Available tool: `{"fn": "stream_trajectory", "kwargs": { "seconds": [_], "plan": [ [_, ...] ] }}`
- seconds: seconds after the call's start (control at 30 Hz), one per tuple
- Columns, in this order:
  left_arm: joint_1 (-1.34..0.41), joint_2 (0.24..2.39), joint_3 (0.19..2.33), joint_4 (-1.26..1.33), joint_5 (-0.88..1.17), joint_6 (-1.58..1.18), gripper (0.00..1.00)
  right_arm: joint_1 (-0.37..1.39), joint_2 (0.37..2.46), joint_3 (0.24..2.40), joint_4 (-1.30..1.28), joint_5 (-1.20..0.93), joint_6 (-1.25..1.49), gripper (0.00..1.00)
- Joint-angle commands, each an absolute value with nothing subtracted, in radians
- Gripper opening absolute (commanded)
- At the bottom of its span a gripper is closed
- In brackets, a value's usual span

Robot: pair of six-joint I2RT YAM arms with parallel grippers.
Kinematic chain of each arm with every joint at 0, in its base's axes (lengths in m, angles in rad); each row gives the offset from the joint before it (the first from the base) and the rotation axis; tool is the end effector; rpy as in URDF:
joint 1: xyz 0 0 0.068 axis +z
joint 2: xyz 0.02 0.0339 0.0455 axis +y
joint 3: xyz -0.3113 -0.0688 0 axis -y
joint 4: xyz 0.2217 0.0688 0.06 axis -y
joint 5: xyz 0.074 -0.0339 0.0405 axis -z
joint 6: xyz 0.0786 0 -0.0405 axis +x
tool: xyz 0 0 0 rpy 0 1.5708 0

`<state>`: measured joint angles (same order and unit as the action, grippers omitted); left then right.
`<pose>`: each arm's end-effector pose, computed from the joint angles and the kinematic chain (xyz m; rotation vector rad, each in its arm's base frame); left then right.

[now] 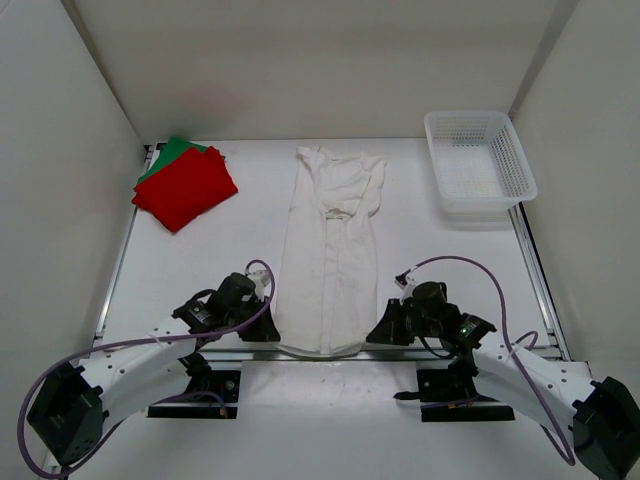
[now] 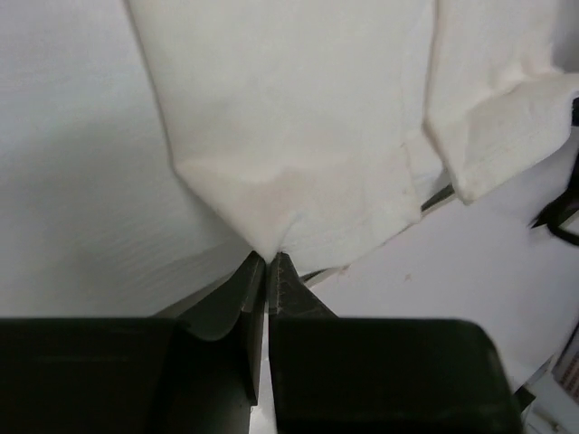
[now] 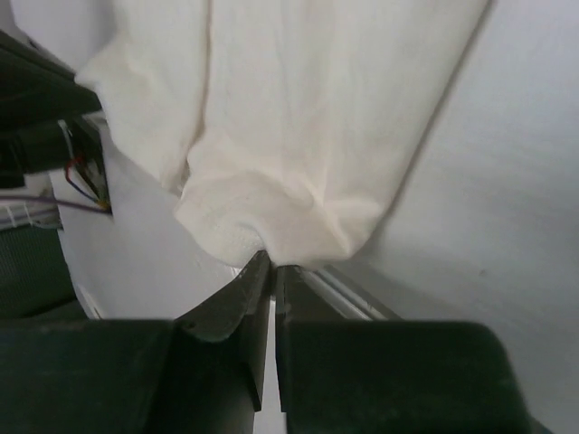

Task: Fold and stack the t-shirts
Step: Grab the bottom of the folded rectangular tshirt with both arms, then fold the folded rectangular tshirt in 1/3 of the way

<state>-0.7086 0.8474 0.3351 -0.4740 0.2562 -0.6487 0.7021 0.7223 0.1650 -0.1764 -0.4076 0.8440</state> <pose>0.0777 -0.0928 0.1653 0.1879 2.7309 -0.7908 0.0676 0.0980 0.1551 -0.0533 2.5727 1.1750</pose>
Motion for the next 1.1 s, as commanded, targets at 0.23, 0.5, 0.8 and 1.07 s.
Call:
{"fn": "stream_trajectory", "kwargs": {
  "seconds": [0.23, 0.5, 0.8, 1.07],
  "plan": [
    [-0.491, 1.102, 0.685, -0.27, 0.21, -0.633, 0.04, 0.294, 0.903, 0.417, -0.054, -0.532, 0.6, 0.0],
    [-0.388, 1.376, 0.931, -0.186, 0.17, -0.626, 0.03, 0.16, 1.207, 0.667, 0.044, -0.518, 0.532, 0.0],
    [-0.353, 1.634, 1.123, -0.166, 0.156, -0.589, 0.03, 0.115, 1.552, 0.919, 0.08, -0.549, 0.509, 0.0],
    [-0.321, 1.821, 1.253, -0.115, 0.175, -0.6, 0.05, 0.092, 1.773, 1.11, 0.044, -0.54, 0.482, 0.0]
  ]
}}
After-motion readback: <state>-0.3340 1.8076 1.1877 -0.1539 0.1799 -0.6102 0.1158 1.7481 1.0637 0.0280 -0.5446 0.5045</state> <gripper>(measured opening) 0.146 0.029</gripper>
